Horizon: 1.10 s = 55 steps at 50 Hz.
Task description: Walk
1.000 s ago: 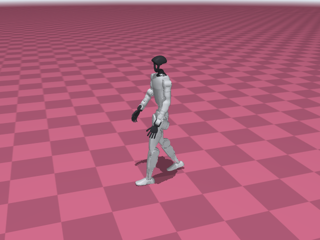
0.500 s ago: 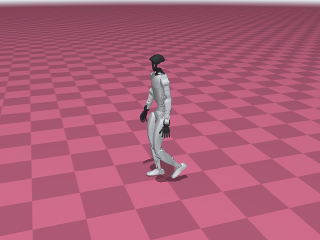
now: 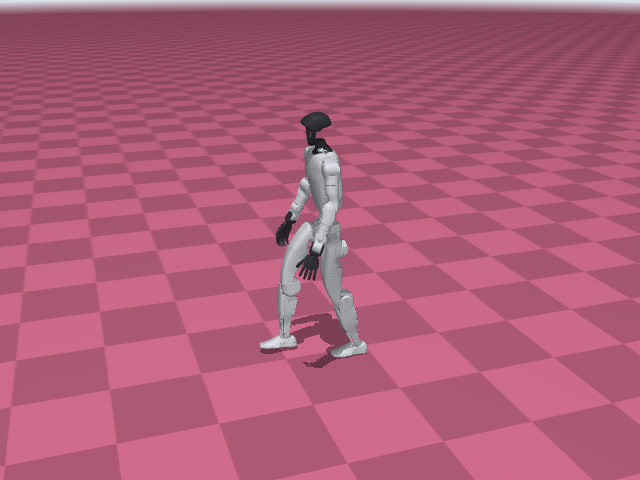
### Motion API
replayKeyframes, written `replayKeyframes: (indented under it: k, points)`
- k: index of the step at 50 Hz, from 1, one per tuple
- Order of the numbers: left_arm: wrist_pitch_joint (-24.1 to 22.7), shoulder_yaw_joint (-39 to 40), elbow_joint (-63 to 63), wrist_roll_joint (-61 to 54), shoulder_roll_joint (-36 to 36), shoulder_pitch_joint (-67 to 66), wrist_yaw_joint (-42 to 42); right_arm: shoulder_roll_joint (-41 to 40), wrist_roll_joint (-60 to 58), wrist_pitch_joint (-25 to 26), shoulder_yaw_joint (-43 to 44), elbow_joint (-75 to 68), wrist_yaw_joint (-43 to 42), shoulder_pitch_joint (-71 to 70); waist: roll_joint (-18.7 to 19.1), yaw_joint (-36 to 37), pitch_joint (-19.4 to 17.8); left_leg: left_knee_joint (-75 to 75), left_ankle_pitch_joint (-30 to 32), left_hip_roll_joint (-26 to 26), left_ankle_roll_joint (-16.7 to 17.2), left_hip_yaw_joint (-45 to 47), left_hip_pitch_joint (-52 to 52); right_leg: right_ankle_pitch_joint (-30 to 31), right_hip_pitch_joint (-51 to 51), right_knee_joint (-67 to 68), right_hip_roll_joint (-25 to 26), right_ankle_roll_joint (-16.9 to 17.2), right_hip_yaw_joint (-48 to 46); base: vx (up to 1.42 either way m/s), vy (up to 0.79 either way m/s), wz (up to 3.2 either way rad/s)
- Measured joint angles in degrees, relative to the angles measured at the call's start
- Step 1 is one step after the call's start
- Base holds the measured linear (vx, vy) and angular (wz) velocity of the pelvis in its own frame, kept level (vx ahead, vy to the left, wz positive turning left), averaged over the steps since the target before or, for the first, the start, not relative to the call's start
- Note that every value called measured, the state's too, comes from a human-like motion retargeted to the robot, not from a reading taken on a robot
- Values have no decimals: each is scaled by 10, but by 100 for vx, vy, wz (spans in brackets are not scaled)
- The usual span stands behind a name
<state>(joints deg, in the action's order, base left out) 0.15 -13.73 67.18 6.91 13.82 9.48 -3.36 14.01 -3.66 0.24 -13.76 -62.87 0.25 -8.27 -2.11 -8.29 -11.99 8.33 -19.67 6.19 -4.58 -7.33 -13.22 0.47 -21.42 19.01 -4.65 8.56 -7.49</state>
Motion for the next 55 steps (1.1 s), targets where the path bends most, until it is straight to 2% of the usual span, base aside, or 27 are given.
replayKeyframes:
  k: [8,11,14,21,25,30,32,35,38,42,50,55]
  points:
    - [7,-19,12,23,-4,-13,32,0,6,-3,-8,18,26,-6,26,16,-4,-4,48,-17,-1,20,59,-121,3,350,-16,-64,-8,-46,7,-19]
    - [6,-26,14,30,-3,-23,46,0,8,-3,-5,24,32,0,33,28,5,-8,74,-21,2,26,82,-129,45,423,-11,-72,7,-42,1,-23]
    - [2,-34,16,34,-1,-33,56,0,9,-3,-1,26,35,8,34,44,19,-14,100,-23,4,33,106,-109,104,439,2,-59,27,-41,-3,-19]
    - [-12,-40,9,33,10,-33,60,-2,11,-1,8,14,31,22,16,97,57,-26,157,-22,11,63,176,-21,247,314,43,19,103,-43,-7,-23]
    - [-16,-30,1,23,15,-17,51,-3,16,-1,12,3,24,18,-1,131,70,-26,189,-23,23,84,221,-18,307,196,51,42,143,-52,-13,-30]
    - [-15,-6,-17,4,18,3,30,0,23,-5,19,0,8,7,-15,162,64,-19,227,-44,42,123,275,-94,346,52,47,12,153,-61,-18,-55]
    - [-15,3,-25,1,16,5,19,3,23,-7,21,2,1,3,-13,172,54,-19,238,-49,64,122,293,-134,354,7,57,-5,159,-65,-22,30]
    - [-15,13,-31,2,11,8,6,9,22,-9,24,3,-7,-7,-8,175,34,-12,216,-70,72,141,311,-180,352,-35,61,-35,138,-67,-20,1]
    - [-12,21,-25,6,1,6,3,15,21,-9,25,-4,-10,-14,-2,169,15,0,196,-89,79,163,321,-198,339,-56,69,-53,114,-66,-18,5]
    - [-7,25,-3,15,-13,-9,12,20,22,-8,26,-16,-9,-6,-2,152,2,75,158,-103,70,193,324,-188,310,-72,72,-59,93,-61,-13,14]
    - [0,24,32,40,-19,-51,32,29,15,-4,26,-25,-1,33,-18,107,7,398,41,-107,29,197,281,-121,250,-95,60,-53,76,-51,-5,15]
    - [2,26,47,45,-19,-75,32,34,8,1,26,-20,-3,47,-14,75,25,461,56,-78,47,142,185,-80,209,-107,63,-51,75,-44,3,12]
